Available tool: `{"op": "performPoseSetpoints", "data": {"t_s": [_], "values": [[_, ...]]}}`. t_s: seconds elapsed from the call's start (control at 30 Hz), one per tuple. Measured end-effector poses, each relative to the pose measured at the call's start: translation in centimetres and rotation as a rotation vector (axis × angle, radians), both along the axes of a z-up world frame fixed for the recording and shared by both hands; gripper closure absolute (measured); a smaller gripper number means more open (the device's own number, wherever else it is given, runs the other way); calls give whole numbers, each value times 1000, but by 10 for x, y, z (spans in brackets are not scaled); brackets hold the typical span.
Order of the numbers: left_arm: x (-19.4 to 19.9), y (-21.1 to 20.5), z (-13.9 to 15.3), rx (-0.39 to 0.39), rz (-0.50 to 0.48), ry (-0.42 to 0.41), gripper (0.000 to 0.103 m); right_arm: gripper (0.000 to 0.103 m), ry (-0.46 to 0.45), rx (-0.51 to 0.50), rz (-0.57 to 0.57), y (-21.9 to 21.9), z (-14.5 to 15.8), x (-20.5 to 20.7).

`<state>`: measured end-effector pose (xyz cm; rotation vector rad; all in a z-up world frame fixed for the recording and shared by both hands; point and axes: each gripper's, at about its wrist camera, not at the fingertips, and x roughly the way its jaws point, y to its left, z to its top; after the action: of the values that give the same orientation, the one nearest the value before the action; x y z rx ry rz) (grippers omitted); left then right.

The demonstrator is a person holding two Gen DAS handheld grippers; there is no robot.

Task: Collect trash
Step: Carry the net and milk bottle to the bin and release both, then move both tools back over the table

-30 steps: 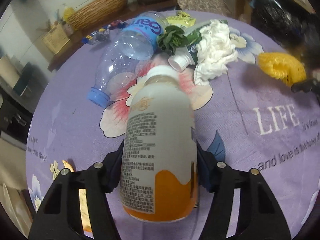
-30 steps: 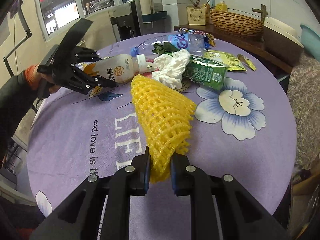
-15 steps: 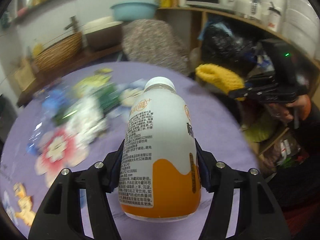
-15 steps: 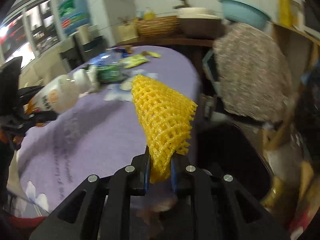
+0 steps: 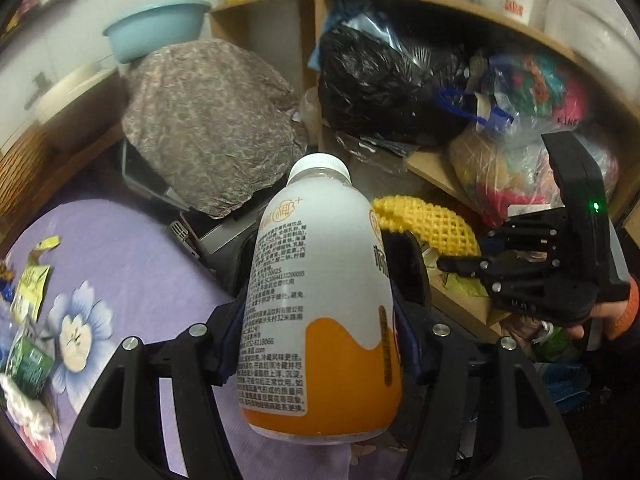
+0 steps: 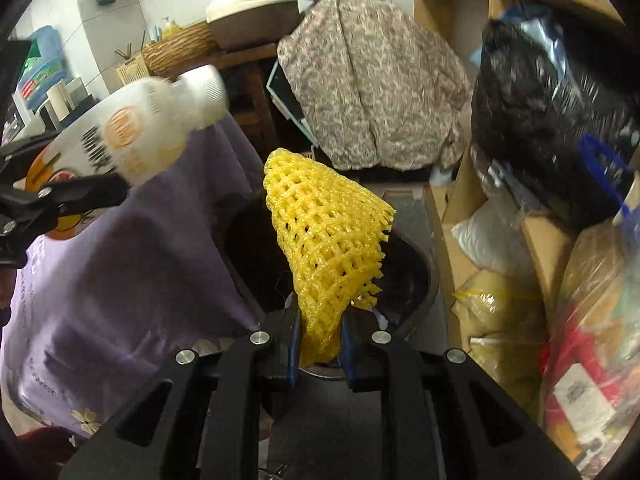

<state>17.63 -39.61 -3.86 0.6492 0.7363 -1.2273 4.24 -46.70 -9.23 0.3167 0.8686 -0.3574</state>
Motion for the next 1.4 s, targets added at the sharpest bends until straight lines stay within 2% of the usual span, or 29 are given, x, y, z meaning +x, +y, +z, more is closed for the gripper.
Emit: {"op": "performPoseSetpoints", "data": {"t_s": [0.27,0.5,0.57,0.6,0.63,0.7,0.77,1.07,1.23,1.4], "values": [[-3,-45,-38,124,51,27,42,86,37,55,1,-15,-43,14],[5,-61,-71,181,112,94,41,84,52,94,-21,-28,-70,23],[7,-66,-79,192,131,106,41,78,49,100,-24,-31,-76,26],[8,-69,-84,199,142,112,41,69,47,100,-25,-32,-78,27],[8,-70,-86,203,149,110,41,55,44,95,-27,-33,-79,29],[9,-73,-87,211,164,98,40,41,47,71,-42,-32,-83,30],[9,-74,-84,195,174,91,26,41,56,67,-46,-32,-86,30],[12,-65,-69,125,187,88,18,39,56,60,-81,-34,-81,19],[7,-50,-54,79,188,69,17,38,27,45,-84,-30,-62,14],[8,-20,-32,10,220,71,16,33,-4,-18,-45,-11,-30,21]]}}
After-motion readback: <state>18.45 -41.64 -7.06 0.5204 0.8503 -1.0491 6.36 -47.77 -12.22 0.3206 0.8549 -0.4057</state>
